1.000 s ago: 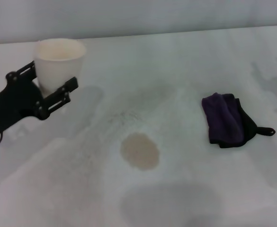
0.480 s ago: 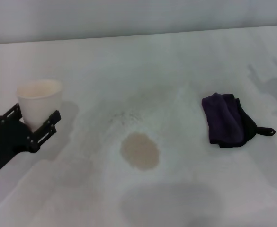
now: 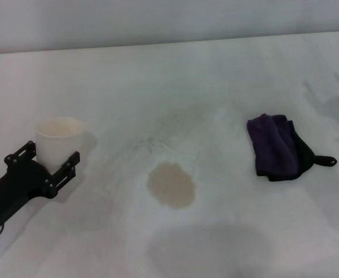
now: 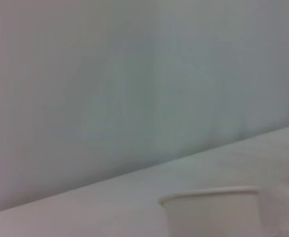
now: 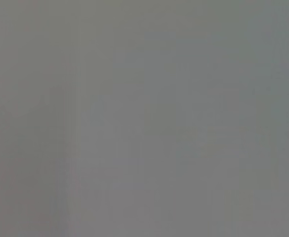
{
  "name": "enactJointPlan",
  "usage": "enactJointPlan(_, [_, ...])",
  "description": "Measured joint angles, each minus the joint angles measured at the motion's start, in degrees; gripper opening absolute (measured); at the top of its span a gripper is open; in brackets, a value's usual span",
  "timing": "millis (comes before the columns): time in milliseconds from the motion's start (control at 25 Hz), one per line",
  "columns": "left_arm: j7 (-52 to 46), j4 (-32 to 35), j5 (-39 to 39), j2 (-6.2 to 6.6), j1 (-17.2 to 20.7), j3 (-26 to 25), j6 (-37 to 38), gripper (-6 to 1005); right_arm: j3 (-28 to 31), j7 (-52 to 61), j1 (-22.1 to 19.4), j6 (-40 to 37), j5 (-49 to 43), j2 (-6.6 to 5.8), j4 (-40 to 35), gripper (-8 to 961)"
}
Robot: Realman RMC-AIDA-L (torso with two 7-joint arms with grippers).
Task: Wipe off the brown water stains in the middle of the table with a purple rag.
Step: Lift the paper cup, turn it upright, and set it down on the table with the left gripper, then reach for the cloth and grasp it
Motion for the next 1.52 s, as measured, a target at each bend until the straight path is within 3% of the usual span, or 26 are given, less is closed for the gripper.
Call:
enactJointPlan(840, [8.6, -5.9, -0.1, -0.33, 2.0, 0.4, -0.3, 647, -0.2, 0.2, 0.0, 0.8, 0.0, 0.00, 0.0, 845])
enactJointPlan(1080, [13.6, -6.3, -2.1, -0.42, 4.2, 0.2, 3.3, 649, -1.7, 0.8, 0.0, 0.8, 0.0, 0.00, 0.0, 845])
enactJointPlan(1240, [14.1, -6.4, -2.3, -0.48, 4.5, 0.3, 3.9, 758, -2.2, 1.0, 0.0, 1.1, 0.0, 0.00, 0.0, 845])
enactJointPlan(1520, [14.2, -6.5, -2.4, -0.44, 5.2, 0.4, 4.1, 847, -2.5, 1.0, -0.2, 1.6, 0.0, 0.00, 0.0, 845])
